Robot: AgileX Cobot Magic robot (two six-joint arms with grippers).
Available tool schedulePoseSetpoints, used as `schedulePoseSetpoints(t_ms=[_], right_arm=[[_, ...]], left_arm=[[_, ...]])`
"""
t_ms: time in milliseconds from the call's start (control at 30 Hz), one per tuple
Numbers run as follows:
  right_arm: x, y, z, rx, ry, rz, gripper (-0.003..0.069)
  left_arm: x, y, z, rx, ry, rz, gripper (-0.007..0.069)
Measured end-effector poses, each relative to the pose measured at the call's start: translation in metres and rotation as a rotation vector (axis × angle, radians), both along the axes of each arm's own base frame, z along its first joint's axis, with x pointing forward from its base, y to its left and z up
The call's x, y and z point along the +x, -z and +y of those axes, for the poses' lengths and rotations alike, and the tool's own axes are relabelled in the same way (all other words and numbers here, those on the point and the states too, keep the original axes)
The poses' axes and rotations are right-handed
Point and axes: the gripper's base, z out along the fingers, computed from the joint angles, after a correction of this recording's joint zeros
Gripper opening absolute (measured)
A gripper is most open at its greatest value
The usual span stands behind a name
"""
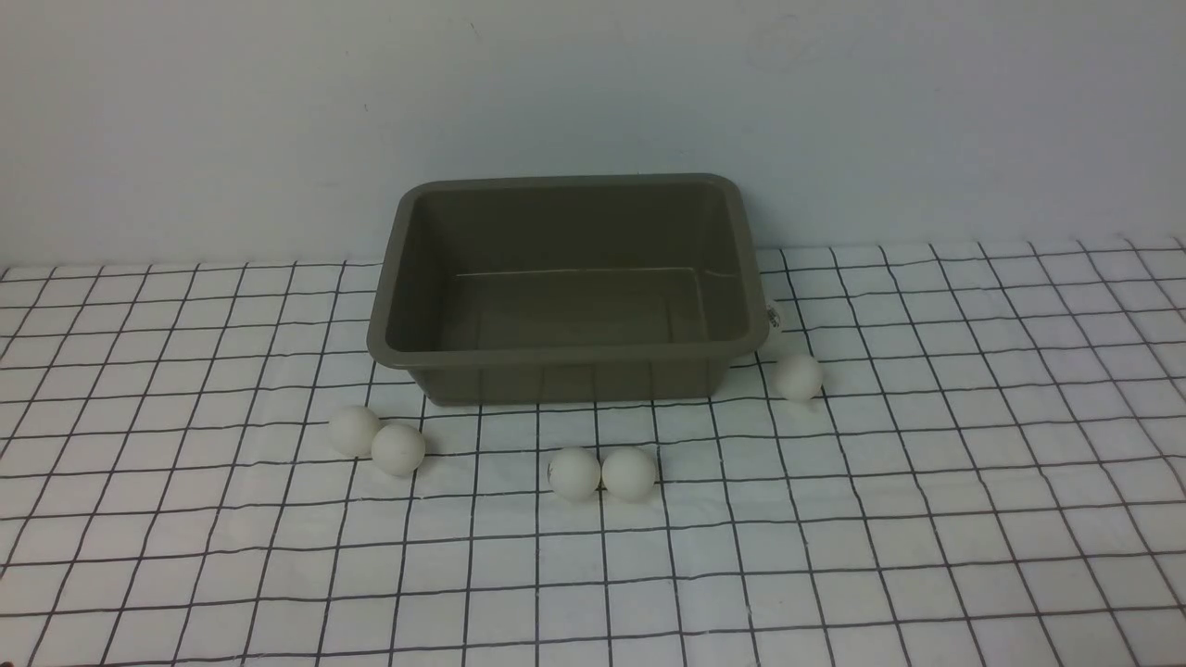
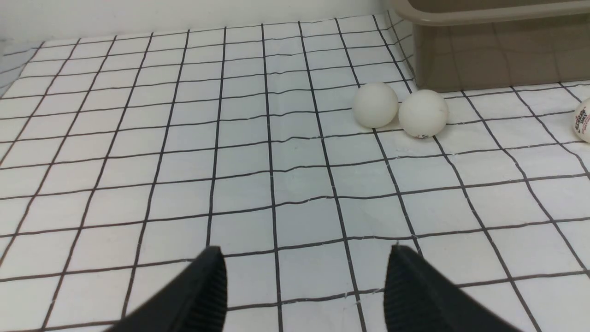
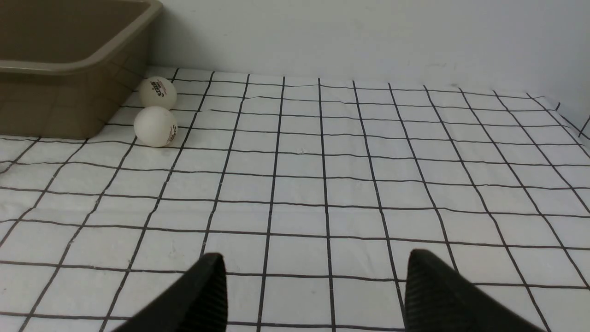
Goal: Put the table tennis balls into the box on the white checkered tablecloth.
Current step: 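Reach for and grasp a ping pong ball on the table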
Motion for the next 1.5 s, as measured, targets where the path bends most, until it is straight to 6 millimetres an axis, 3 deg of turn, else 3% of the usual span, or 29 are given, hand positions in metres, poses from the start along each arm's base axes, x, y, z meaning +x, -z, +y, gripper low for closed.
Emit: schedulePoseSetpoints(t_ms=[367,600,800,867,1033,1500], right_arm=[[0.000,0.000,0.000,0.002,0.001,-0.005,0.0472],[0.000,-0.004,0.002,0.139,0.006,-0.033,0.0472],[-0.006,-0.046,0.003,0.169,-0.008,-0.138,0.0472],[-0.015,-0.078,0.005,0.214,-0.025,-0.222,0.0472],[-0.024,-0.103,0.007,0.250,-0.046,-0.282,0.0472],[-0.027,-0.112,0.012,0.478,-0.094,-0.326,0.0472]], left_arm=[[0.000,0.000,0.000,0.000,0.000,0.000,0.0415],[0.000,0.000,0.000,0.000,0.000,0.000,0.0415],[0.000,0.000,0.000,0.000,0.000,0.000,0.0415],[0.000,0.000,0.000,0.000,0.000,0.000,0.0415],[0.000,0.000,0.000,0.000,0.000,0.000,0.0415],[0.000,0.000,0.000,0.000,0.000,0.000,0.0415]])
